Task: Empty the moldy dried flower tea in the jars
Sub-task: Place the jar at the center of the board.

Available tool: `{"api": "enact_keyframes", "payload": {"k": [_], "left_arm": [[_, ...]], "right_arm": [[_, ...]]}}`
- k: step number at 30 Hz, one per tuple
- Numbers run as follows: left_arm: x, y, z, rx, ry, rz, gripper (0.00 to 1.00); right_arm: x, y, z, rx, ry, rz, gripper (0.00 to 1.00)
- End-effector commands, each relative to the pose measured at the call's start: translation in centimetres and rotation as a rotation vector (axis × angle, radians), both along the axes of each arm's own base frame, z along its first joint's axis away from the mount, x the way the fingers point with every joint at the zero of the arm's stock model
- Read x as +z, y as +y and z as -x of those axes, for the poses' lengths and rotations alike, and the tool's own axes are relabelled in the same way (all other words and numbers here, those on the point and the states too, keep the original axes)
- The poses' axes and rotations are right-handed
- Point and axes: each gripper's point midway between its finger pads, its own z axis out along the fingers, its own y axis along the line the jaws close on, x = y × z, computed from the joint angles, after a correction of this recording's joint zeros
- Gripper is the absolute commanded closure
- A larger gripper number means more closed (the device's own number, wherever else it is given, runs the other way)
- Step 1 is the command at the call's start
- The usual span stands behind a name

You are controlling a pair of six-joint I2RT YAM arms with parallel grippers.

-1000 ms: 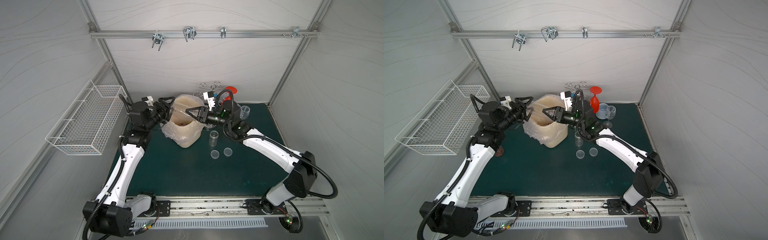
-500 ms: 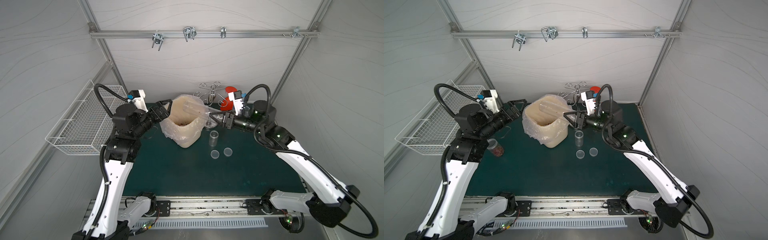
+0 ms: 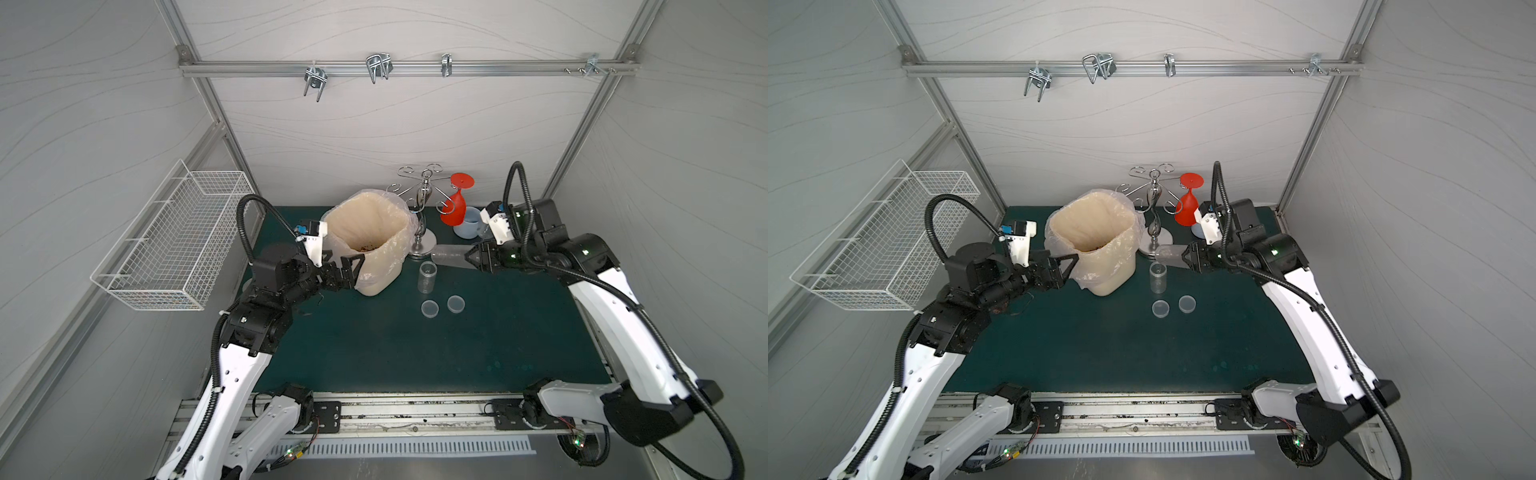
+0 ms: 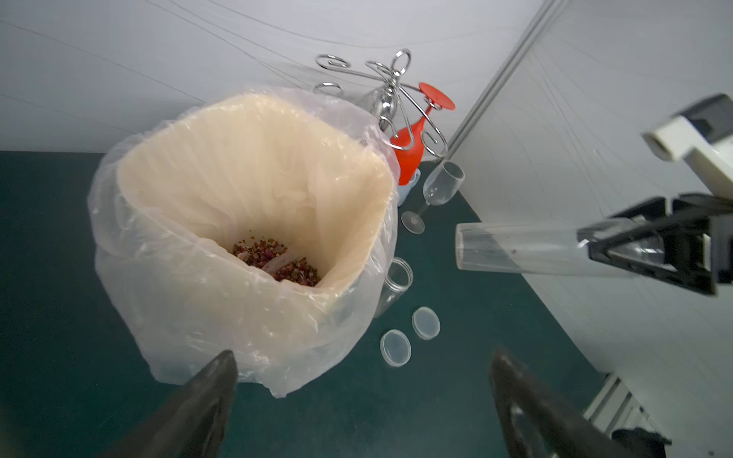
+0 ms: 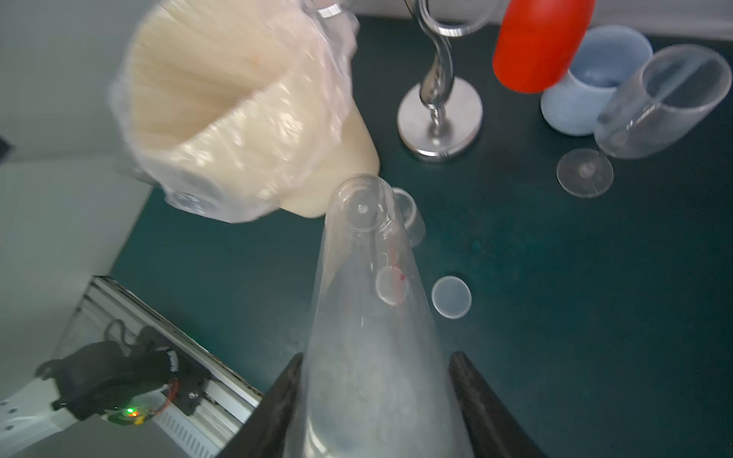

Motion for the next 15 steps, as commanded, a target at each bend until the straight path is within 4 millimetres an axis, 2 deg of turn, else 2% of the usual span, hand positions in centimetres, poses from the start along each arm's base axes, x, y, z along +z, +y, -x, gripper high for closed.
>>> {"api": "enact_keyframes", "payload": {"k": [1,8,15], "left_arm": [[1.0,-0.1,0.4,-0.019,-0.112,-0.046,0.01],[-0.2,0.2,0.8,-0.010,-0.160,-0.042,0.01],[-1.4,0.1,0.8,-0.013,-0.132,-0.039,0.01]], "right_arm": [[-3.7,-1.9,-0.2,0.015,0.103,0.193,0.81],[-8.8,-3.0,-3.8,0.003,0.218,0.420,0.81],[-10.8,-2.7,-6.7,0.010,0.221,0.496,0.78]]}}
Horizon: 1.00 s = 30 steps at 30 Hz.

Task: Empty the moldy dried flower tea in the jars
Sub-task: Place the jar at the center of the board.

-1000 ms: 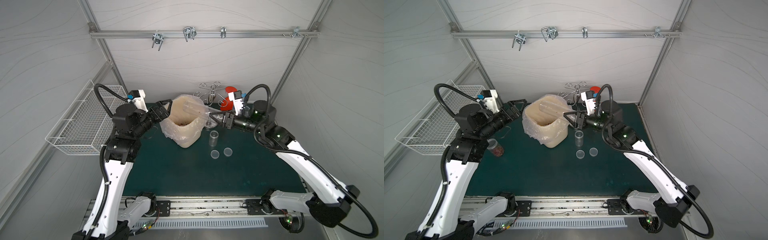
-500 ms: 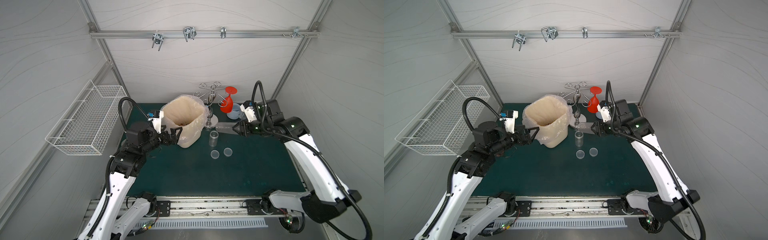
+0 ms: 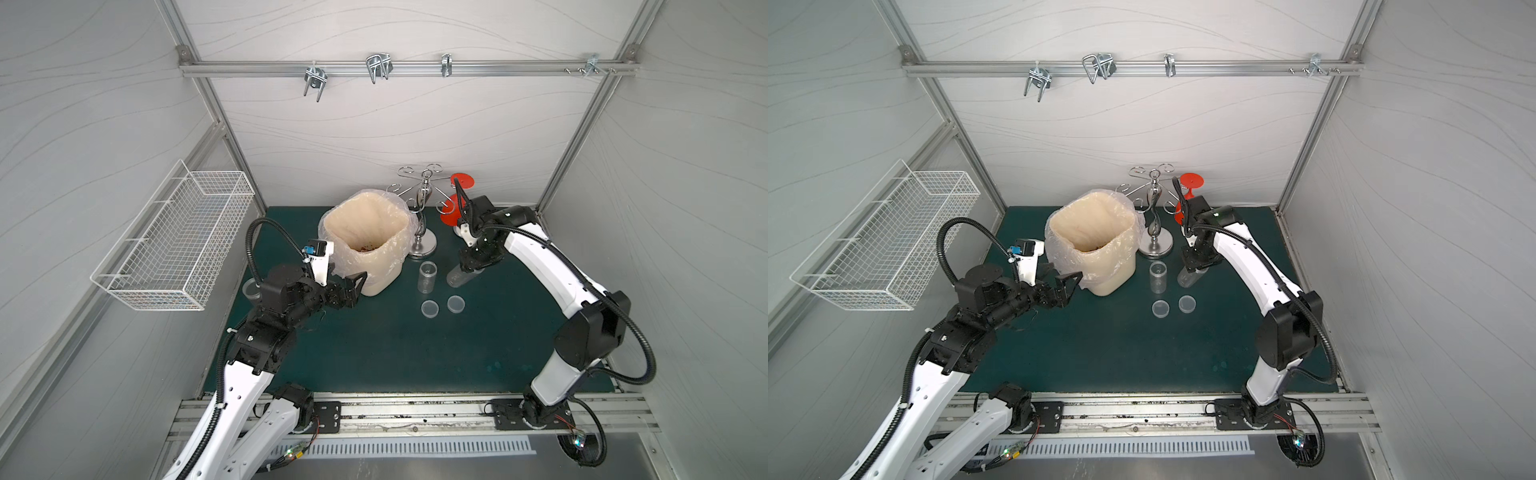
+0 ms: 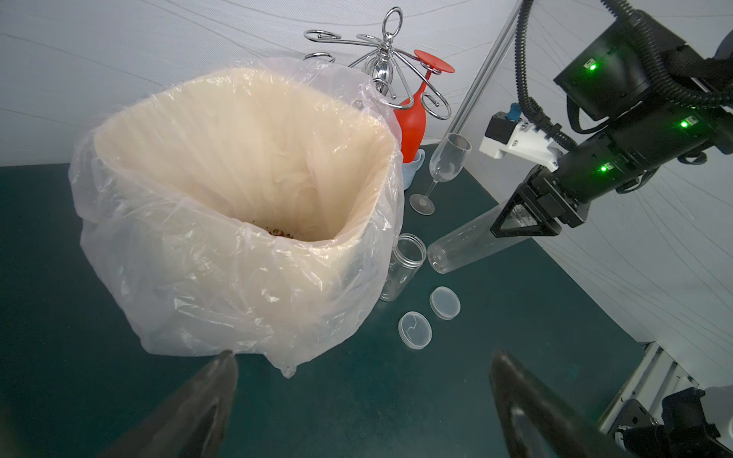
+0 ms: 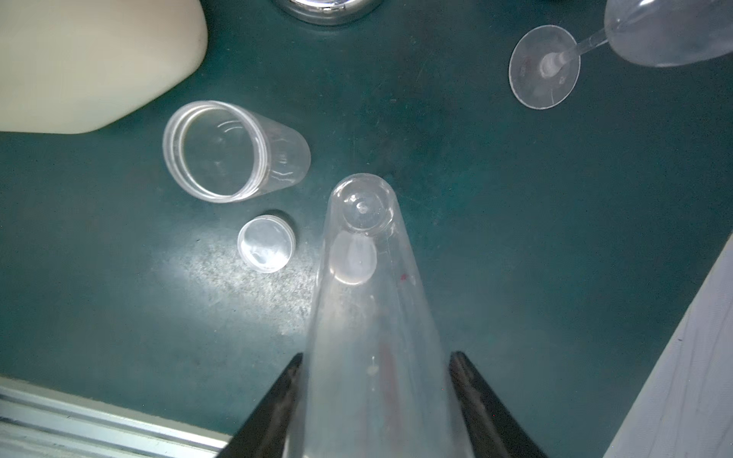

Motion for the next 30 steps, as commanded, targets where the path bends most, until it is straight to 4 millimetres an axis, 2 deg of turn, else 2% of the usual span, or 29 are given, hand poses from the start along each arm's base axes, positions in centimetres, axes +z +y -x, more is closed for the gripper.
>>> {"api": "enact_keyframes", "payload": {"k": [1,8,16,30], "left_arm": [[1.7,-0.1,-0.4,-0.001,-0.075,0.007,0.01],[1.5,-0.2,-0.4,-0.005,-0.068,0.009,0.01],[1.1,-0.2,-0.5,-0.007,-0.058,0.006,0.01],[0.8,-0.4,-0.6,-0.012,-0.044,0.007,0.01]], "right_arm": [[-0.2,-0.9,-0.7,0.032,-0.002,0.071,0.78],[-2.1,-0.6,-2.6,0.061,0.016,0.117,0.76],[-3.4,0.4,-3.5,0.083,0.027,0.095,0.70],[-4.8,0.8,-3.8,0.106,0.066,0.095,0.49]]}}
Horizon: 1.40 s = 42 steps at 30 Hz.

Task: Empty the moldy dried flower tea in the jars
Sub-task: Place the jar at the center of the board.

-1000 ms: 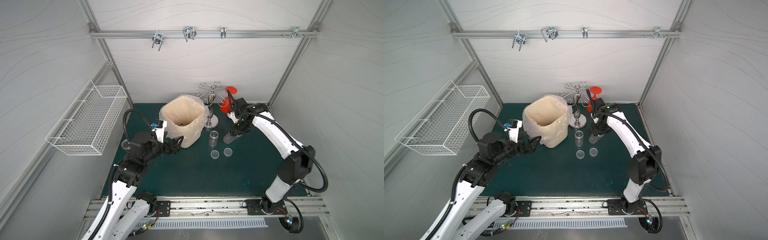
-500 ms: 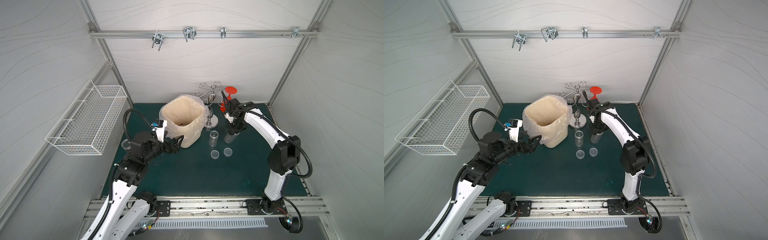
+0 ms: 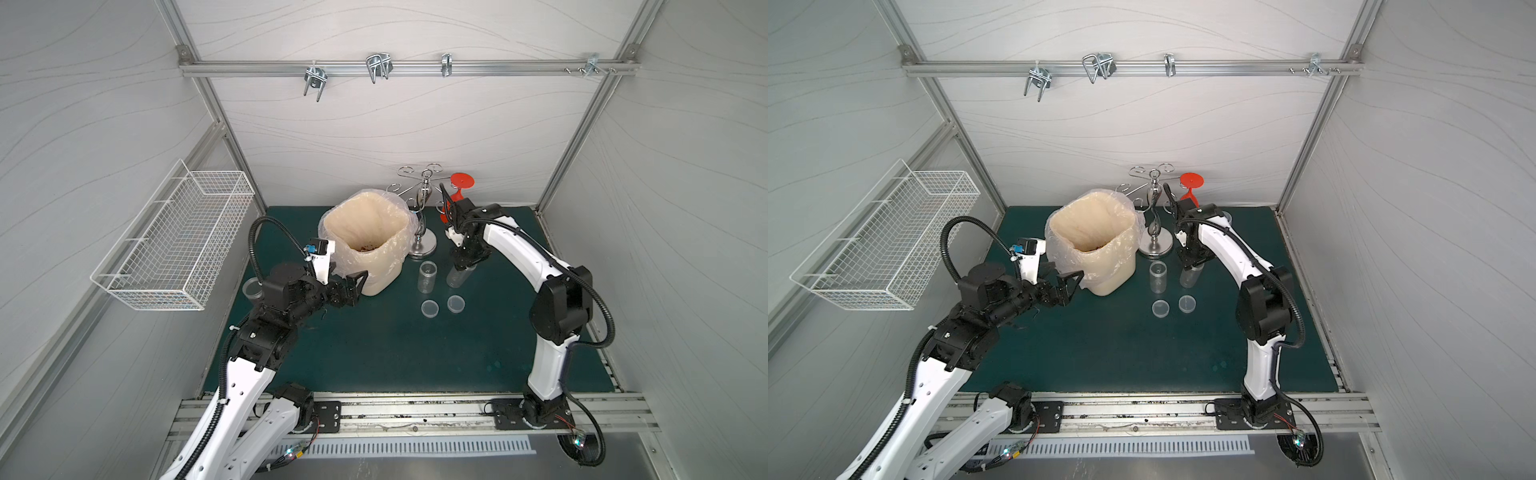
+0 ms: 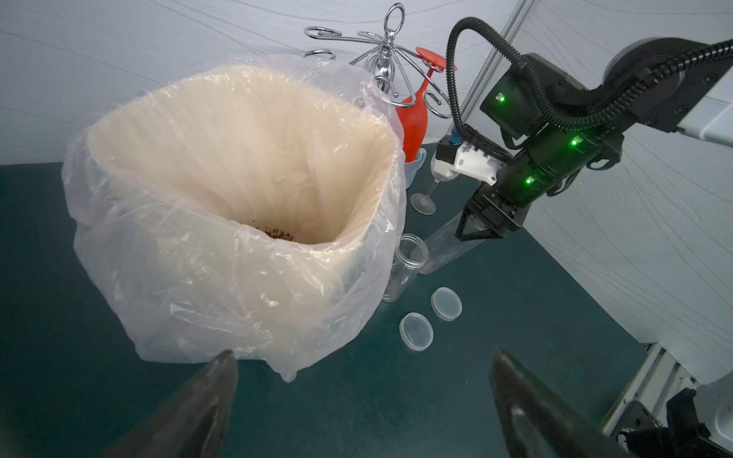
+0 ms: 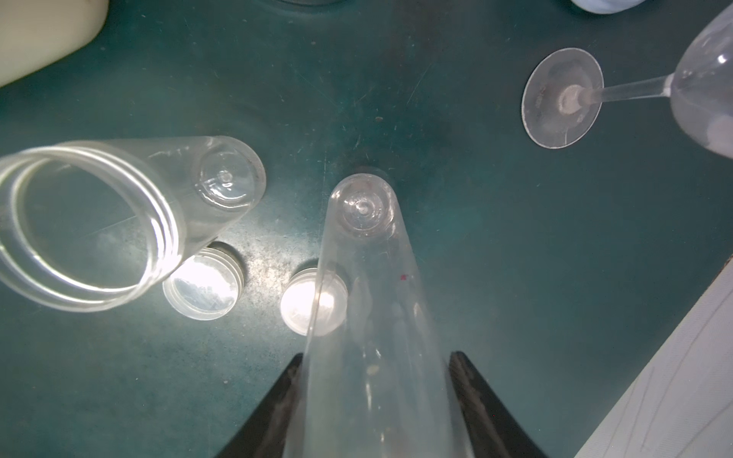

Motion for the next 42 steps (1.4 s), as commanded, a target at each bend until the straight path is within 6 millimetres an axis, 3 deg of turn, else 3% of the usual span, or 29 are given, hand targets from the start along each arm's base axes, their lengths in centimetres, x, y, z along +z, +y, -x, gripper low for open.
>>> {"api": "enact_keyframes", "payload": {"k": [1,17,28,33,42], "left_arm": [[1.0,-0.3,-0.2,-0.013,-0.047,0.008,0.01],[0.8,-0.2,-0.1,-0.011,-0.040,0.005,0.01],[0.9,-0.1,0.0,-0.007,-0.044,0.002,0.01],[0.9,0.3,-0.1,0.018,-0.046,-0.008,0.01],[0.3,2.0,-1.0,0.126,-0.029,-0.040,0.01]], "right_arm": [[0.1,0.3,-0.2,0.023,0.017,-0.011,0.47],[-0.6,0.8,-0.4,0.038,0.043,-0.025,0.29],[0.0,0.9,-0.8,0.041,0.025,-0.026,0.28],[1.3,0.9,-0.5,0.043,-0.003,-0.042,0.27],[5.9,0.1,0.6,0.020,-0.130,-0.094,0.20]]}}
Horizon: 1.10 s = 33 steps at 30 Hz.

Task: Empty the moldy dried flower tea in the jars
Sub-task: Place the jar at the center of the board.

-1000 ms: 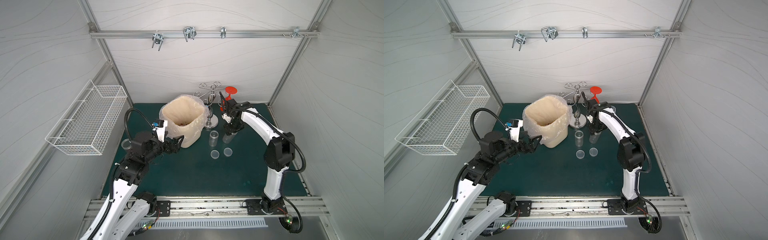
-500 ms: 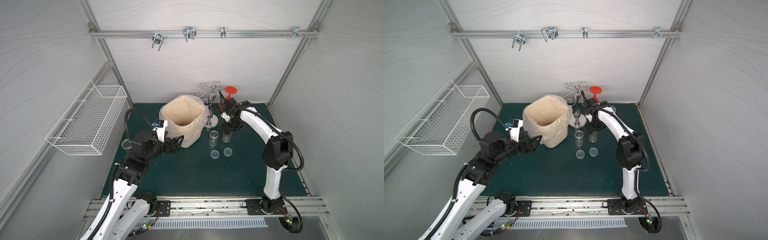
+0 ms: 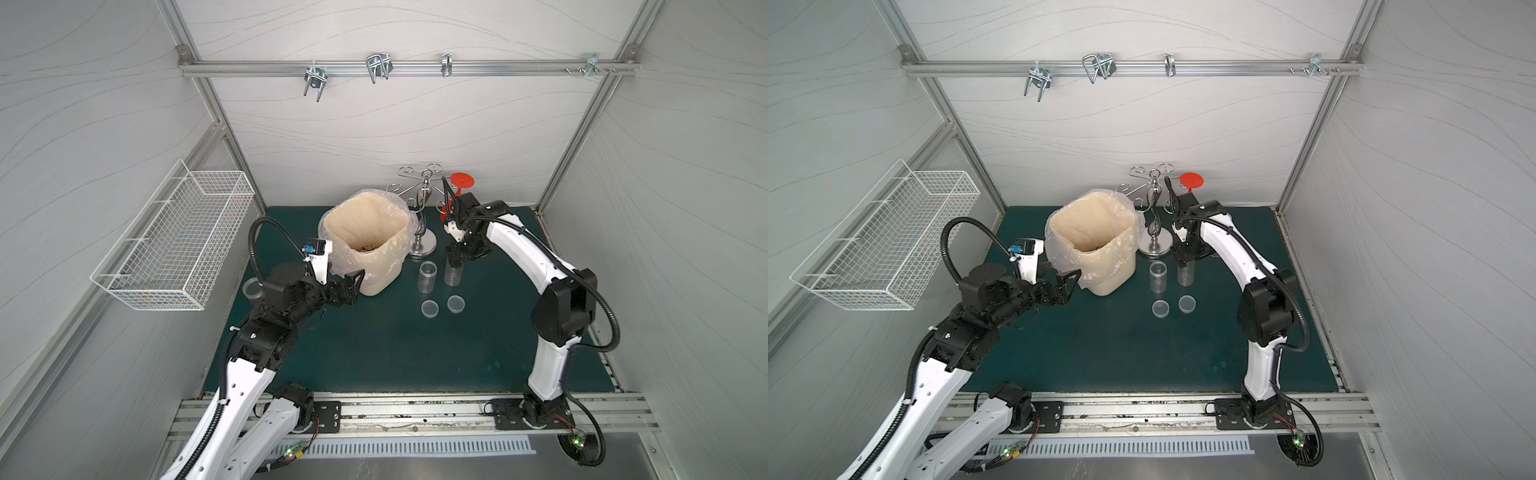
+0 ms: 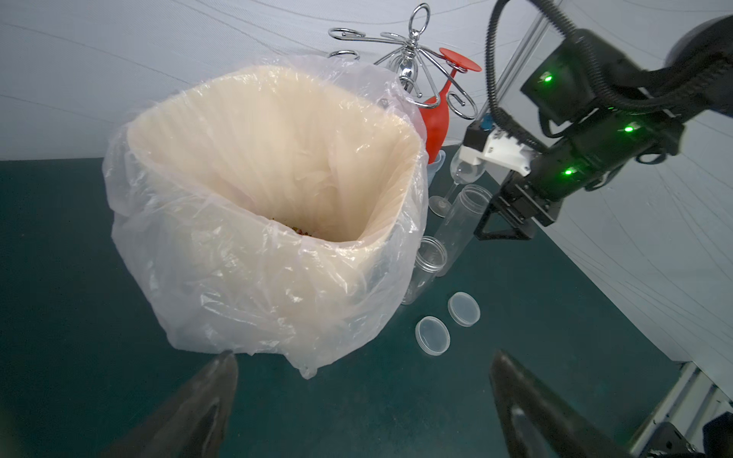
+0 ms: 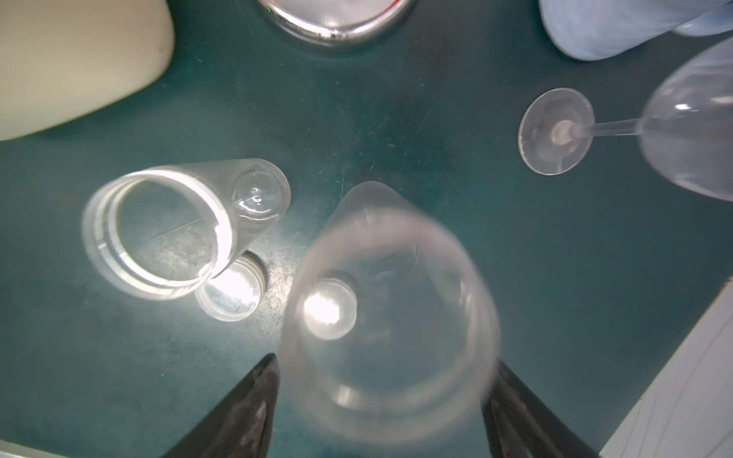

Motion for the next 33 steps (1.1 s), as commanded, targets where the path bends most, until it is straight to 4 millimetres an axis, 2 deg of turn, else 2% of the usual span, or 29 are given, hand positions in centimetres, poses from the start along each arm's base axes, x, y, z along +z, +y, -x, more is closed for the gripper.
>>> {"api": "enact_keyframes", "payload": {"k": [1,3,4,8,14,22,27,33], "left_arm": [[0.5,1.2,-0.6,0.073,-0.022,-0.020,0.01],[0.4,1.9,-0.8,0.120,-0.009,-0.030,0.01],[0.5,2.5,-0.8,0.156,0.000,-0.035,0.01],[0.1,6.2,-0.8,0.375,0.056,-0.054,0.01],[-2.4,10.0,1.0,0.612,0.195,-0.053,0.01],[-6.7,12.7,2.7,0.799,0.351,-0.111,0.02],[-8.0,13.9,1.9,0.873,0.425,-0.131,0.04],[-9.3,16.5,0.6,0.968,0.483,-0.102,0.03]], "right_arm": [[3.6,-0.7,0.9,-0.010,-0.087,-0.033,0.20],[4.9,-1.1,1.3,-0.023,-0.126,-0.038,0.19],[5.7,-1.2,1.5,-0.027,-0.151,-0.044,0.14],[9.1,-1.4,3.0,-0.040,-0.248,-0.100,0.13],[12.4,-0.6,6.6,-0.017,-0.383,-0.265,0.04],[13.2,0.4,11.5,0.044,-0.452,-0.524,0.01],[13.5,1.1,13.7,0.104,-0.495,-0.664,0.01],[13.0,1.5,15.5,0.159,-0.530,-0.761,0.01]]}}
